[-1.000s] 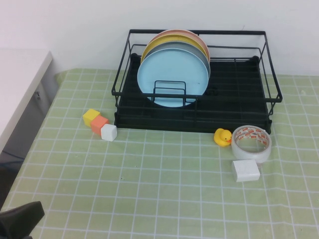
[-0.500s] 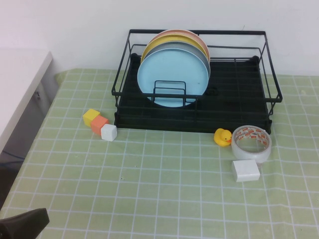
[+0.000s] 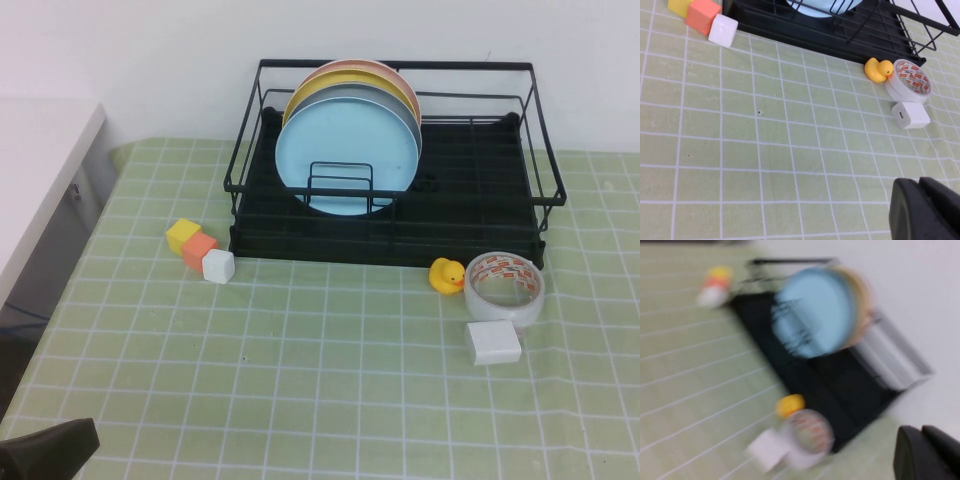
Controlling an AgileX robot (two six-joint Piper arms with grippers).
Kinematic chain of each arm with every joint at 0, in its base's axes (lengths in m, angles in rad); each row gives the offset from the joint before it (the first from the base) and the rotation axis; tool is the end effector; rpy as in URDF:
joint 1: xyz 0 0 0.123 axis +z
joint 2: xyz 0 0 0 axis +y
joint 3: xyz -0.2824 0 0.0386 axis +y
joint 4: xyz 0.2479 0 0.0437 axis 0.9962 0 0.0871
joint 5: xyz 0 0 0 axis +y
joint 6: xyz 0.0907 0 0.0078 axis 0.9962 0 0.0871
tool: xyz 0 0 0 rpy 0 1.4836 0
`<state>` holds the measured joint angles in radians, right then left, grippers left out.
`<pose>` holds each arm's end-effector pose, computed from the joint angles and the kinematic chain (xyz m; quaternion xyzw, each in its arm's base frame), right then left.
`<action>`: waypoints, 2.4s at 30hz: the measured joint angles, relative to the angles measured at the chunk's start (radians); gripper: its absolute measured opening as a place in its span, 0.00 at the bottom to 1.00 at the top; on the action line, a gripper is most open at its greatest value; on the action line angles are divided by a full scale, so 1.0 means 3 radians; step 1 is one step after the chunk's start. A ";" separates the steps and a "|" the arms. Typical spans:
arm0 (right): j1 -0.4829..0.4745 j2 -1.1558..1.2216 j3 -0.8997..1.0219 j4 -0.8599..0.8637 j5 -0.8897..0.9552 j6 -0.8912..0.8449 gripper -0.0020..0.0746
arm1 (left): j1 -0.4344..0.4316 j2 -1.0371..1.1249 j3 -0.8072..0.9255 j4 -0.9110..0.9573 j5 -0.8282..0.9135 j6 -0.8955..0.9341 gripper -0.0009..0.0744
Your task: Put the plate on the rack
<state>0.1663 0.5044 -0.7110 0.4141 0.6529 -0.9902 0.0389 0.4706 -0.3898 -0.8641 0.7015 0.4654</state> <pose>0.0840 0.0367 0.3593 -0.3868 0.7082 -0.0439 0.5890 0.0878 -0.0414 0.2712 0.0029 0.8409 -0.2723 0.4677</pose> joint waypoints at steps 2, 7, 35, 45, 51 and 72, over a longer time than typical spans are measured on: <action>0.0000 -0.0316 0.0353 -0.0067 -0.0444 0.0105 0.04 | 0.0000 0.0000 0.0000 0.0000 0.0000 0.0000 0.01; 0.0000 -0.0949 0.1212 -0.0139 -0.1436 0.0477 0.04 | 0.0000 0.0000 0.0000 0.0000 0.0000 0.0000 0.01; -0.0968 -0.1722 0.2450 -0.1849 -0.1062 0.3301 0.04 | 0.0000 0.0000 0.0000 0.0000 0.0000 0.0000 0.01; -0.0968 -0.1722 0.2446 -0.1849 -0.1055 0.3301 0.04 | 0.0000 0.0000 0.0000 0.0000 0.0000 0.0000 0.01; -0.0968 -0.1722 0.2446 -0.1851 -0.1055 0.3301 0.04 | 0.0000 0.0000 0.0000 0.0000 0.0000 0.0000 0.01; -0.0968 -0.1722 0.2443 -0.1851 -0.1040 0.3301 0.04 | -0.0769 -0.0446 0.0430 -0.0067 -0.0058 0.0109 0.01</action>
<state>-0.1240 -0.0121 0.0219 -0.1411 0.3409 0.0000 -0.1918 0.3369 -0.2608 -0.8842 0.6840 0.4980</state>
